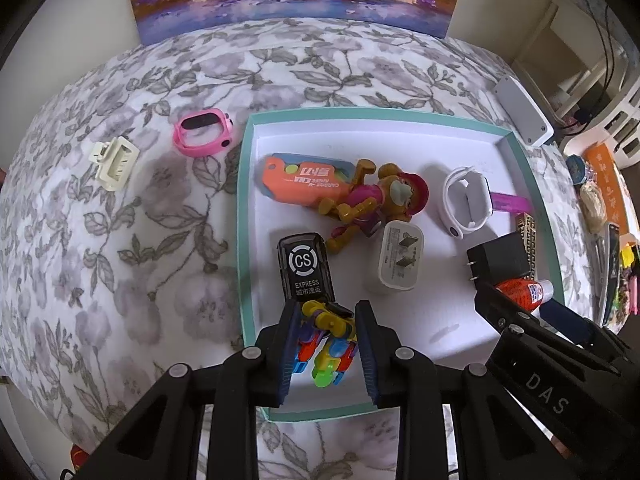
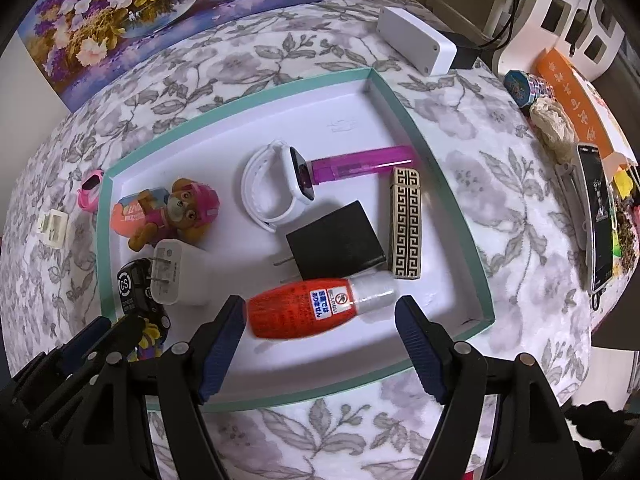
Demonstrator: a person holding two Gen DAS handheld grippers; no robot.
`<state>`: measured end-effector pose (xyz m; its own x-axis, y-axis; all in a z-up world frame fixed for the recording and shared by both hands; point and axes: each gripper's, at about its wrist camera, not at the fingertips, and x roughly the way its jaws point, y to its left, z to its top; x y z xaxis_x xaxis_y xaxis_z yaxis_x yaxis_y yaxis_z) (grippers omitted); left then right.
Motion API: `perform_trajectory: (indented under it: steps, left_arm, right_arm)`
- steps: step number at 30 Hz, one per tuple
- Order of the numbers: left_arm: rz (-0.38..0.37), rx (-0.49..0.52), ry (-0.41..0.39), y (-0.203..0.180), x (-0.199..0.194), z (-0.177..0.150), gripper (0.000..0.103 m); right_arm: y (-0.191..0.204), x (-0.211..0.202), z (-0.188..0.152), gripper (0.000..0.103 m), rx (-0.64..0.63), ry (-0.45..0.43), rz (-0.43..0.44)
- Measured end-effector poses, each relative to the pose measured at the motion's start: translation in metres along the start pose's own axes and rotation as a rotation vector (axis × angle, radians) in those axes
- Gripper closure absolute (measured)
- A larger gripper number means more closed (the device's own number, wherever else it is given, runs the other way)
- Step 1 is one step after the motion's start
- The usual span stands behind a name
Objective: Organize rigid objects
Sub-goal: 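Release the glue bottle and toy blocks into the tray and withdraw both grippers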
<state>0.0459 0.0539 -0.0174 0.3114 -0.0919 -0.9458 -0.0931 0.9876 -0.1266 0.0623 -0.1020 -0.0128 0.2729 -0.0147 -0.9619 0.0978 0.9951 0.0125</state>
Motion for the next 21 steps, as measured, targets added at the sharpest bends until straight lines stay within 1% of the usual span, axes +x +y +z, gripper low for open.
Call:
perform_trajectory:
  steps: [1, 2, 5, 9, 12, 14, 21]
  left_arm:
    - [0.001, -0.002, -0.002, 0.000, -0.001, 0.000, 0.066]
    - [0.003, -0.004, -0.006, 0.000, -0.002, 0.001, 0.056]
    - [0.009, -0.013, -0.020, 0.002, -0.005, 0.001, 0.042]
    - [0.000, -0.036, -0.025, 0.007, -0.008, 0.003, 0.033]
    - [0.009, -0.065, -0.031, 0.015, -0.010, 0.005, 0.023]
    - [0.022, -0.086, -0.041, 0.022, -0.012, 0.007, 0.014]
    - [0.050, -0.155, -0.062, 0.048, -0.017, 0.012, 0.002]
  right_arm:
    - [0.000, -0.001, 0.000, 0.023, 0.000, -0.004, -0.005]
    - [0.000, -0.001, 0.000, 0.021, 0.003, -0.008, -0.011]
    - [-0.004, -0.002, 0.001, 0.018, 0.014, -0.013, -0.021]
    - [-0.004, -0.002, 0.001, 0.018, 0.021, -0.017, -0.012]
    - [-0.002, -0.004, 0.001, 0.018, 0.015, -0.026, -0.013]
    - [-0.002, -0.005, 0.002, 0.018, 0.016, -0.031, -0.009]
    - [-0.002, -0.010, 0.004, 0.017, 0.028, -0.056, 0.017]
